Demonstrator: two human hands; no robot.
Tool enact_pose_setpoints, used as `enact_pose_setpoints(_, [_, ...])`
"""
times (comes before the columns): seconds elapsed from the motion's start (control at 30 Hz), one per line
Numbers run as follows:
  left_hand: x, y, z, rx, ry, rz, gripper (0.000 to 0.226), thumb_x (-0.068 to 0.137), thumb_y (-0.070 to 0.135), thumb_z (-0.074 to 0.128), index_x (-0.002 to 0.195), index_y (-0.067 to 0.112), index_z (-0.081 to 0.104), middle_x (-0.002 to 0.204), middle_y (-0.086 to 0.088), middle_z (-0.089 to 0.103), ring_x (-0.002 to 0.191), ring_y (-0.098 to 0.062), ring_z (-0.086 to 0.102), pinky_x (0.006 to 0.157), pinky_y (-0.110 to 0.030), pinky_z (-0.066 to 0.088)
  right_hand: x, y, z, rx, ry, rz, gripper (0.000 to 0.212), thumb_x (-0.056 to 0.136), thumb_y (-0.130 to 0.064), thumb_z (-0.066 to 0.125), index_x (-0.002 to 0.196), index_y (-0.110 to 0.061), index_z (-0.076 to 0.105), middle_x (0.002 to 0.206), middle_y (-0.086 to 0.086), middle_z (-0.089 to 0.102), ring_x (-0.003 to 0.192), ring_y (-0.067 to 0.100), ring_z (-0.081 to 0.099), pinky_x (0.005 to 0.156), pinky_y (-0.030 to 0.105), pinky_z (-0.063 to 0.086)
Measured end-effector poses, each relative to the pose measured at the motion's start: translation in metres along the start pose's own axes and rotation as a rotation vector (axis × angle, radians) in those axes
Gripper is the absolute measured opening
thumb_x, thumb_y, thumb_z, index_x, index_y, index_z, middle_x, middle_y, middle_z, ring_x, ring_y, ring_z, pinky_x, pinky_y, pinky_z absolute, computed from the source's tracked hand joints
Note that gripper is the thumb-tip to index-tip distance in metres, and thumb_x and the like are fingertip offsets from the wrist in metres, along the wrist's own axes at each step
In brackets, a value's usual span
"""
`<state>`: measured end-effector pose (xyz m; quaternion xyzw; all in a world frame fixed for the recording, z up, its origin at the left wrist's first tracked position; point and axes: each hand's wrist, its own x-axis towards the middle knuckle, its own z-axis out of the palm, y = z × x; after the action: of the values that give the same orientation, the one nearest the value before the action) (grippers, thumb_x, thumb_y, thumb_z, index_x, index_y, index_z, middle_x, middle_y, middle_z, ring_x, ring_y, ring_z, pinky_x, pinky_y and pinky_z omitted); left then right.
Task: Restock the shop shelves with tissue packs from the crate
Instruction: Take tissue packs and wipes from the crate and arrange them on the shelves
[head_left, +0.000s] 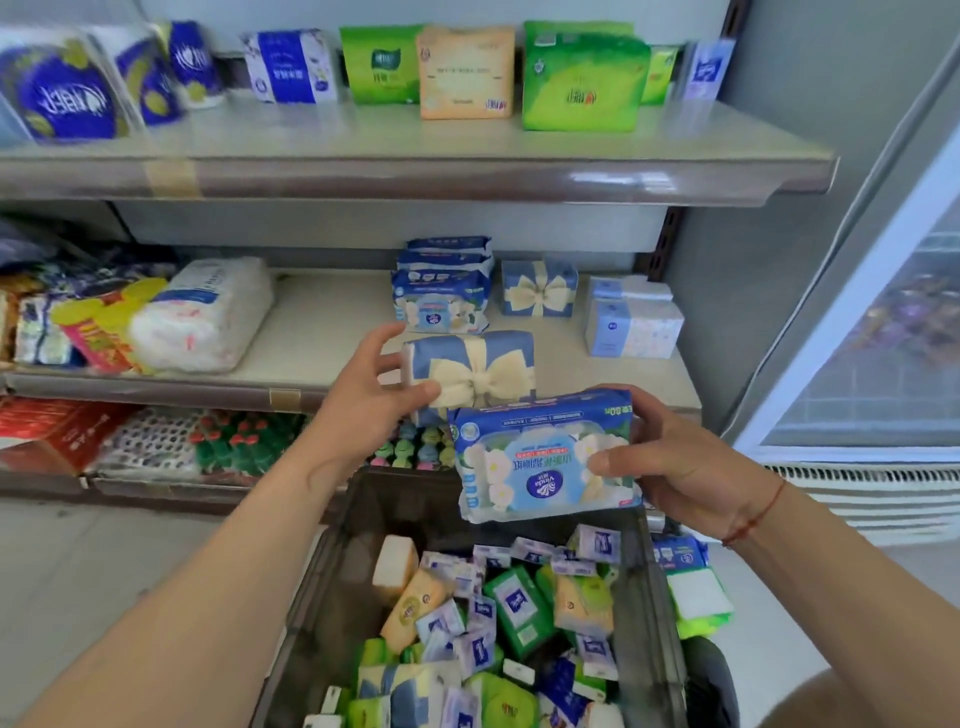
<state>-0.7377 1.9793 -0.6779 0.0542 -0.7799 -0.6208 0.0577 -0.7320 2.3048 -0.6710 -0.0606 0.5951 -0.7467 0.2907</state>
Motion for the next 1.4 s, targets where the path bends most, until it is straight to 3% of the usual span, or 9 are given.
enact_pose_setpoints(0.17, [0.045,0.006,0.016,0.018,-0.067,0.032,0.057,0.089,0.009,0.077,0.130,0.042,0.054,0.137,0.002,0.056,0.108,-0.021,0.071,0.084,-0.049,0.063,0.005,-0.009,0.002,0.085,0.056,-0.058,0.074,0.069,0.009,0.075,0.136,-0.014,0.052,0.125,0.025,0.069,0.114,0.047,0.067,0.089,0.055,0.059])
enact_pose_setpoints(0.33, [0.111,-0.002,0.040,0.068,-0.095,0.068,0.055,0.087,0.013,0.078,0.123,0.048,0.055,0.135,0.004,0.057,0.109,-0.022,0.070,0.094,-0.051,0.059,0.013,-0.017,-0.013,0.069,0.138,-0.060,0.083,0.063,0.003,0.084,0.137,-0.012,0.051,0.127,0.026,0.068,0.114,0.047,0.067,0.093,0.058,0.056])
enact_pose_setpoints(0.53, [0.177,-0.027,0.085,0.183,-0.134,0.072,0.054,0.091,0.014,0.074,0.132,0.039,0.048,0.137,0.005,0.053,0.114,-0.017,0.062,0.091,-0.033,0.058,0.023,-0.020,-0.028,0.072,0.183,-0.052,0.074,0.068,0.008,0.076,0.135,-0.013,0.053,0.125,0.026,0.068,0.112,0.049,0.067,0.093,0.058,0.056])
enact_pose_setpoints(0.8, [0.239,-0.053,0.111,0.311,-0.130,0.072,0.061,0.091,0.017,0.075,0.134,0.042,0.040,0.143,0.002,0.054,0.124,-0.021,0.057,0.105,-0.044,0.052,0.041,-0.024,-0.035,0.068,0.196,-0.035,0.072,0.068,0.008,0.075,0.133,-0.016,0.057,0.125,0.026,0.069,0.112,0.049,0.067,0.094,0.057,0.056])
enact_pose_setpoints(0.97, [0.255,-0.063,0.122,0.372,-0.098,0.089,0.060,0.093,0.015,0.072,0.137,0.038,0.039,0.144,-0.001,0.054,0.124,-0.024,0.056,0.097,-0.034,0.050,0.052,-0.023,-0.029,0.086,0.213,-0.027,0.072,0.069,0.009,0.073,0.135,-0.013,0.055,0.124,0.026,0.069,0.112,0.048,0.067,0.093,0.057,0.056])
enact_pose_setpoints(1.2, [0.268,-0.058,0.129,0.414,-0.094,0.140,0.061,0.093,0.005,0.069,0.143,0.021,0.038,0.143,-0.007,0.053,0.112,-0.014,0.052,0.084,-0.024,0.040,0.060,-0.047,-0.027,0.084,0.221,-0.091,0.068,0.073,0.012,0.074,0.134,-0.013,0.057,0.125,0.023,0.070,0.110,0.043,0.070,0.092,0.055,0.057])
enact_pose_setpoints(1.3, [0.275,-0.058,0.134,0.418,-0.077,0.157,0.061,0.092,0.002,0.070,0.143,0.016,0.038,0.142,-0.011,0.053,0.114,-0.020,0.055,0.081,-0.020,0.038,0.061,-0.051,-0.029,0.105,0.219,-0.113,0.067,0.072,0.010,0.073,0.134,-0.012,0.057,0.124,0.023,0.071,0.108,0.043,0.071,0.088,0.053,0.060])
enact_pose_setpoints(1.4, [0.283,-0.059,0.142,0.466,-0.067,0.161,0.062,0.092,0.004,0.070,0.144,0.016,0.037,0.140,-0.012,0.055,0.120,-0.030,0.058,0.085,-0.026,0.039,0.061,-0.052,-0.033,0.101,0.214,-0.111,0.066,0.072,0.006,0.071,0.134,-0.013,0.057,0.124,0.021,0.071,0.108,0.042,0.071,0.083,0.051,0.062])
